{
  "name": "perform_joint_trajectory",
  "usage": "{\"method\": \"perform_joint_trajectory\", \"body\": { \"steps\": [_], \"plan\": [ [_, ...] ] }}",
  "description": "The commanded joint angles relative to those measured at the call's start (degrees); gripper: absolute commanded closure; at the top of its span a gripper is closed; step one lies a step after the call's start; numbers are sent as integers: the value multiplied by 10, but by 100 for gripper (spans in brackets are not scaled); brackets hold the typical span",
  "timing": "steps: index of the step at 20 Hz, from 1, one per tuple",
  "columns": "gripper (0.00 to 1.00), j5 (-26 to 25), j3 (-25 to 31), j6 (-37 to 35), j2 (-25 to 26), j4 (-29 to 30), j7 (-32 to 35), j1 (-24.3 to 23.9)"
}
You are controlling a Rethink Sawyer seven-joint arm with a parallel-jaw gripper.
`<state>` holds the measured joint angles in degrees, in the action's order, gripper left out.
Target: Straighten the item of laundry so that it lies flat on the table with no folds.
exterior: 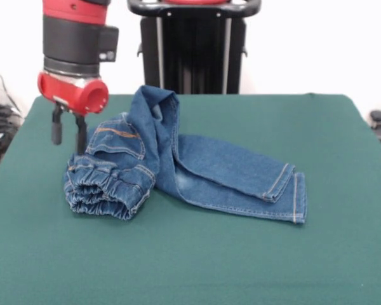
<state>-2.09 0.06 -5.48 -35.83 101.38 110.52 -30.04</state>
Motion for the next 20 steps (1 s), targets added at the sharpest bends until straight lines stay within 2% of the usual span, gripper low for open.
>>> {"method": "perform_joint_trajectory", "body": {
  "steps": [1, 9, 14, 20],
  "plan": [
    [0, 23, 30, 13, 41, -16, 96, 51],
    [0, 35, 18, 23, 54, -22, 106, 72],
    [0, 23, 43, 42, 83, -41, 89, 49],
    [0, 3, 64, 46, 92, -44, 68, 21]
  ]
}}
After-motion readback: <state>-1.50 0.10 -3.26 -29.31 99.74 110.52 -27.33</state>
